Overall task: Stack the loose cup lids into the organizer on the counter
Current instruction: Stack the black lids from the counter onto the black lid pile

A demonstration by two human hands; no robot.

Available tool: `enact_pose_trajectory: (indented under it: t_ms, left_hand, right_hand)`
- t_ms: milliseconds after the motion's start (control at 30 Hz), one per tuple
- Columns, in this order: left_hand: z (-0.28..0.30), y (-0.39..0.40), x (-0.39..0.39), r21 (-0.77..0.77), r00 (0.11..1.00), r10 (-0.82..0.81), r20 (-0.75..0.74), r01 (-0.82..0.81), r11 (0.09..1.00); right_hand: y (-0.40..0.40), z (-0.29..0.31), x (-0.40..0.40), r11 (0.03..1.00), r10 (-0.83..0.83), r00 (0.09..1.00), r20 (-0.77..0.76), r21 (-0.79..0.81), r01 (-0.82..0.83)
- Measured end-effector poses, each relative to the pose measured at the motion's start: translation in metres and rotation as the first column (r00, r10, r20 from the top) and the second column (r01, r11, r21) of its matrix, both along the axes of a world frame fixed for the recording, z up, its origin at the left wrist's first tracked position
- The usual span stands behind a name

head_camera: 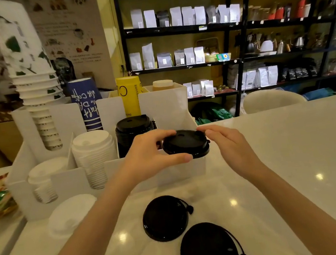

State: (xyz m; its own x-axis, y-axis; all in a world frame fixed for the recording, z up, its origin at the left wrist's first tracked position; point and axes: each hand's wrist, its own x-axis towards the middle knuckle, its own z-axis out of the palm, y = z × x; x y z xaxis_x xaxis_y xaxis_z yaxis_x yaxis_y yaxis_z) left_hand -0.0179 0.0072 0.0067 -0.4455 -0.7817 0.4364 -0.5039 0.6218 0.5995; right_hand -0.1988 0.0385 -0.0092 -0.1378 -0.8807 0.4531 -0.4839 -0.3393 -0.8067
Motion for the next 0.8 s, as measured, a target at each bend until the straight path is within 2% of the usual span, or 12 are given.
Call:
enact_pose_trajectory:
  t_ms: [167, 467, 633, 800]
  left_hand:
    - [0.017, -0.007, 0.019, -0.117, 0.988, 0.088, -0.126, -0.103, 0.988]
    - [0.019, -0.038, 0.037, -0.181, 0.922, 0.202, -0.331, -0.272, 0.945]
    - [0.012, -0.052, 0.041, -0.188, 0.913, 0.254, -0.319, -0.323, 0.927]
    - [0.004, -0.060, 0.043, -0.147, 0.897, 0.326, -0.300, -0.381, 0.913]
  right_hand:
    - [-0.025, 0.026, 0.025, 0.995, 0.057, 0.998, 0.028, -0.089, -0.055]
    - [-0.068, 0.042, 0.063, 0.966, 0.211, 0.968, 0.139, -0.179, -0.185]
    - [-0.077, 0.033, 0.070, 0.957, 0.281, 0.936, 0.211, -0.138, -0.256]
    - [-0.087, 0.017, 0.074, 0.953, 0.302, 0.928, 0.217, -0.073, -0.293]
